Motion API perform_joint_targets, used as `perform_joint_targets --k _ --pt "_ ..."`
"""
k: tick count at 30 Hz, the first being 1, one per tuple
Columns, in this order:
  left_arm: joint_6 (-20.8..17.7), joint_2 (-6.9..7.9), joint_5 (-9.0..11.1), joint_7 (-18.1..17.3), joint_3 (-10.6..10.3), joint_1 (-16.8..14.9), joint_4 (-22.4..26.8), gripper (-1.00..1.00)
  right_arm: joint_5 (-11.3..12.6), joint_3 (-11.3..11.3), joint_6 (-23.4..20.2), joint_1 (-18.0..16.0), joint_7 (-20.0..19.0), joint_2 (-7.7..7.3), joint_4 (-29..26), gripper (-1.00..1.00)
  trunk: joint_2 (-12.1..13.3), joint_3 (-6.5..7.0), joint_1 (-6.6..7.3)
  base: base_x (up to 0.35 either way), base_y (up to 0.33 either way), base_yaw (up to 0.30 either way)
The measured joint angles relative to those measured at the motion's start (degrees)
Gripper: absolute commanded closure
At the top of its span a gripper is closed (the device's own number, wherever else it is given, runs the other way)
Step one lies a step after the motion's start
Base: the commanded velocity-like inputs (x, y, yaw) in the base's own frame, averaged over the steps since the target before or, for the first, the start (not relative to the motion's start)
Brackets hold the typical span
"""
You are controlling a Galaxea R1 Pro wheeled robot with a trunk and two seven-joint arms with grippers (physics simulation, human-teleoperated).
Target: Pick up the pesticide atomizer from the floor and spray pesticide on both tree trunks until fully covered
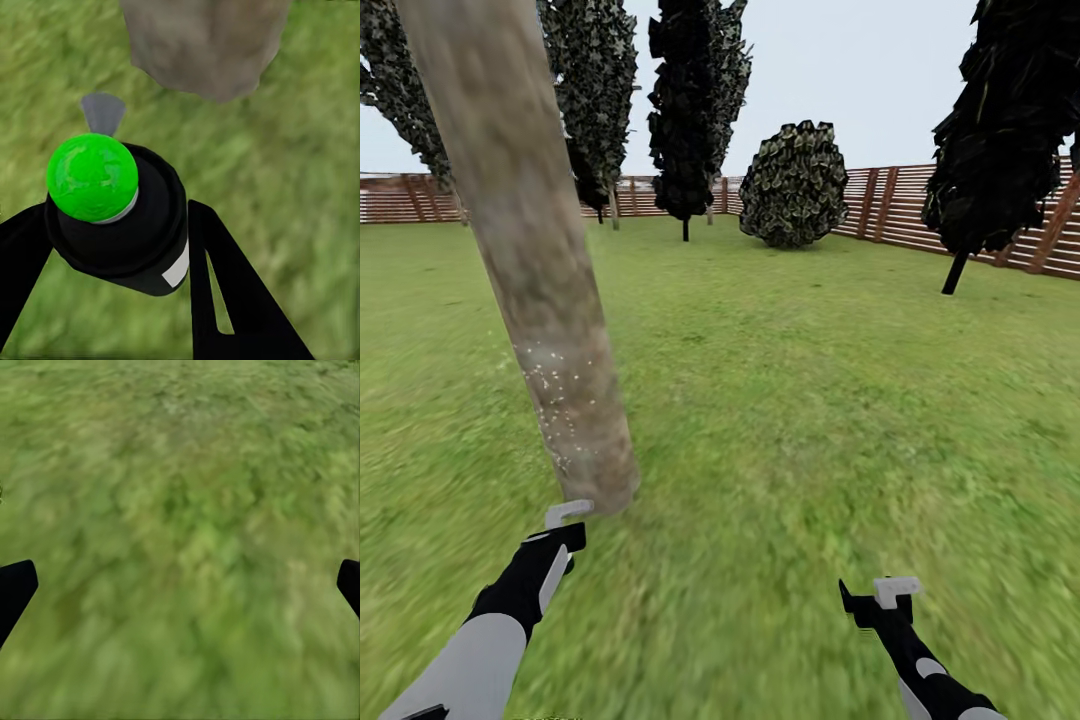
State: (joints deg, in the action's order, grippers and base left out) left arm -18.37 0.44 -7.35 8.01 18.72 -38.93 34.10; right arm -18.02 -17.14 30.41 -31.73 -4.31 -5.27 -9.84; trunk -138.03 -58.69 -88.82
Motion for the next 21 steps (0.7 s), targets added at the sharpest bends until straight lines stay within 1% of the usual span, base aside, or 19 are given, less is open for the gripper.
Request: perform_joint_targets --k 8,10,15,21 --pt "-0.03 0.09 0.06 0.00 0.18 0.00 0.00 1.00 0.00 0.00 0.00 0.00 0.00 0.00 0.00 -1.00 0.00 0.00 0.00 0.209 -0.215 0.277" --pt "-0.01 0.09 0.07 0.00 0.22 0.00 0.00 1.00 0.00 0.00 0.00 -0.01 0.00 0.00 0.00 -1.00 0.00 0.00 0.00 0.237 -0.198 0.192" --pt "0.00 0.09 0.09 0.00 0.23 0.00 0.00 1.00 0.00 0.00 0.00 0.00 0.00 0.00 -0.06 -1.00 0.00 0.00 0.00 0.221 -0.204 0.019" --pt "0.00 0.09 0.16 0.00 0.26 0.00 0.00 1.00 0.00 0.00 0.00 0.00 0.00 0.09 -0.05 -1.00 0.00 0.00 0.00 0.097 -0.258 0.000"
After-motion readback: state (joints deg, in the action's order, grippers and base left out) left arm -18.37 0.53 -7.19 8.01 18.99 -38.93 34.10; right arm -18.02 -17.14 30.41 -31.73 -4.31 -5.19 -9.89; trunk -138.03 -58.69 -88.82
